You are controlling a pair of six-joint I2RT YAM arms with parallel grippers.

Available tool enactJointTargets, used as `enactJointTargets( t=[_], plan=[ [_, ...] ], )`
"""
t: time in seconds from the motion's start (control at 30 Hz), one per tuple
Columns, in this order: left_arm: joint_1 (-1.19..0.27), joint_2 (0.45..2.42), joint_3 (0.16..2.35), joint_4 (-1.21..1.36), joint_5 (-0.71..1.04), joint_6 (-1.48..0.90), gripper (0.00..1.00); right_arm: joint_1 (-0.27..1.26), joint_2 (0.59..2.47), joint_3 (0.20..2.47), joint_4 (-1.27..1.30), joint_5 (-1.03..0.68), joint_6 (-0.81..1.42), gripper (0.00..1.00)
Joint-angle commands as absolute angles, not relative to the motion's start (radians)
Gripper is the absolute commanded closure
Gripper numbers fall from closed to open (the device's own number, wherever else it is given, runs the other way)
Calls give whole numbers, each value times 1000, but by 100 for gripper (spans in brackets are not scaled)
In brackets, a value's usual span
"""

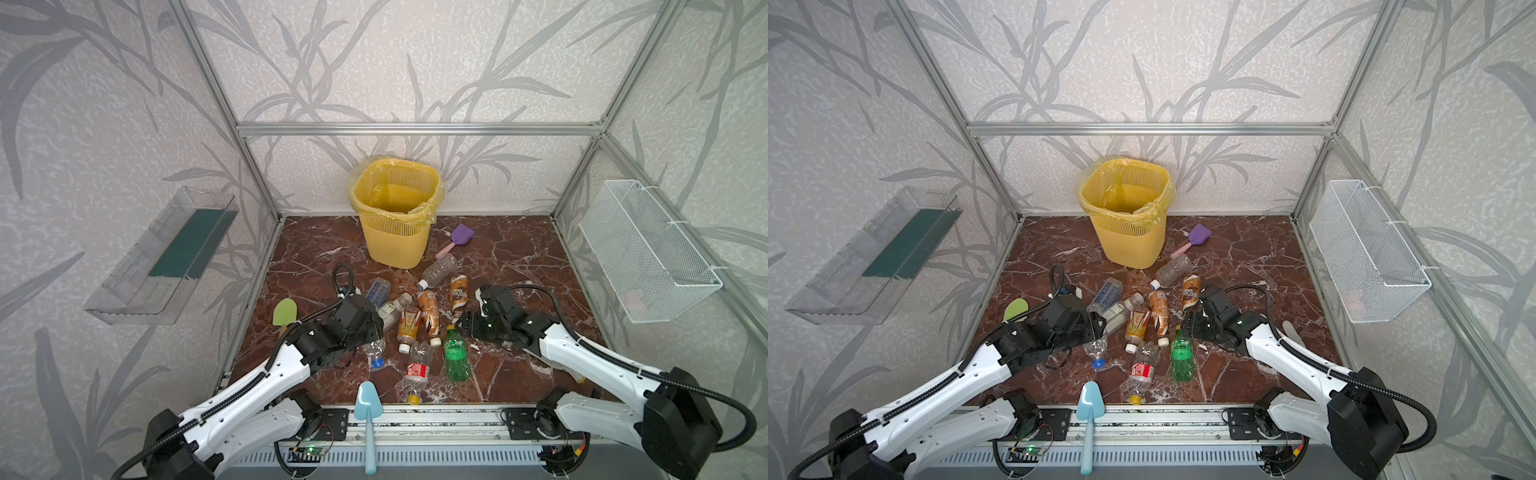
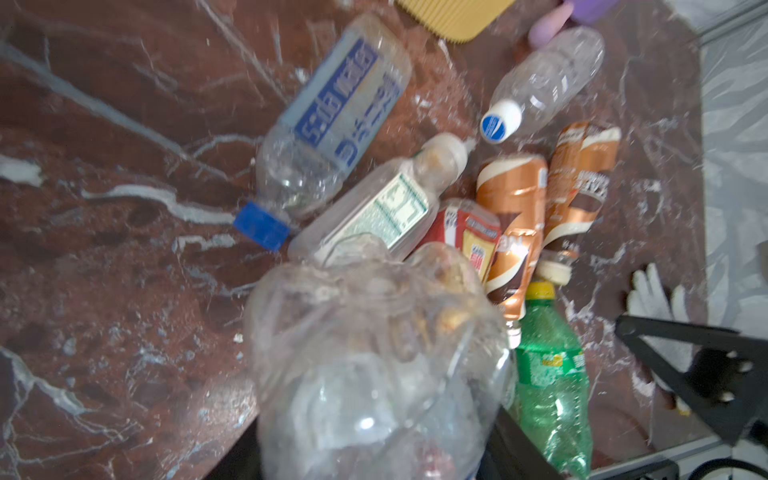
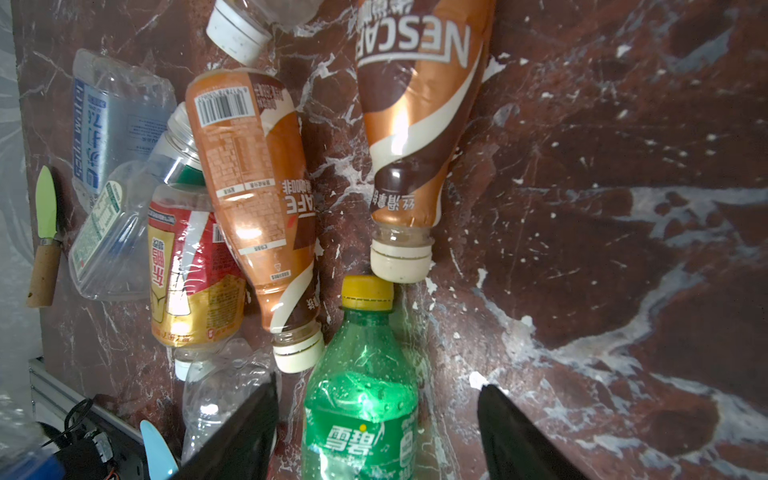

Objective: Throw the plastic bottles in the bin

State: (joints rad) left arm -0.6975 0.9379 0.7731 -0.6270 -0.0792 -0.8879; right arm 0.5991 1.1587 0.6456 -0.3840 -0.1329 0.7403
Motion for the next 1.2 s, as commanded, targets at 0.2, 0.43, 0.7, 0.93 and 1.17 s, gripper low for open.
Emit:
enactJointTargets(
  t=[0.2,0.43,0.7,0.93,1.17],
  plan=[
    [-479,1419,1822,-633,48,-526,34,569,1063,640,-430,-132,741,24],
    [-392,1643,2382,-986,-90,-531,7,546,948,638,-524,-102,734,23],
    [-311,1121,1523,-791,-126,-600,7,534,984,630,-517,-146,713,22],
    [-311,895,1056,-784,23,-657,11,534,1029,625,-466,-161,730,23],
    [-312,780,838,-748,99,-705,12,536,1042,595,-433,-197,776,24]
  ],
)
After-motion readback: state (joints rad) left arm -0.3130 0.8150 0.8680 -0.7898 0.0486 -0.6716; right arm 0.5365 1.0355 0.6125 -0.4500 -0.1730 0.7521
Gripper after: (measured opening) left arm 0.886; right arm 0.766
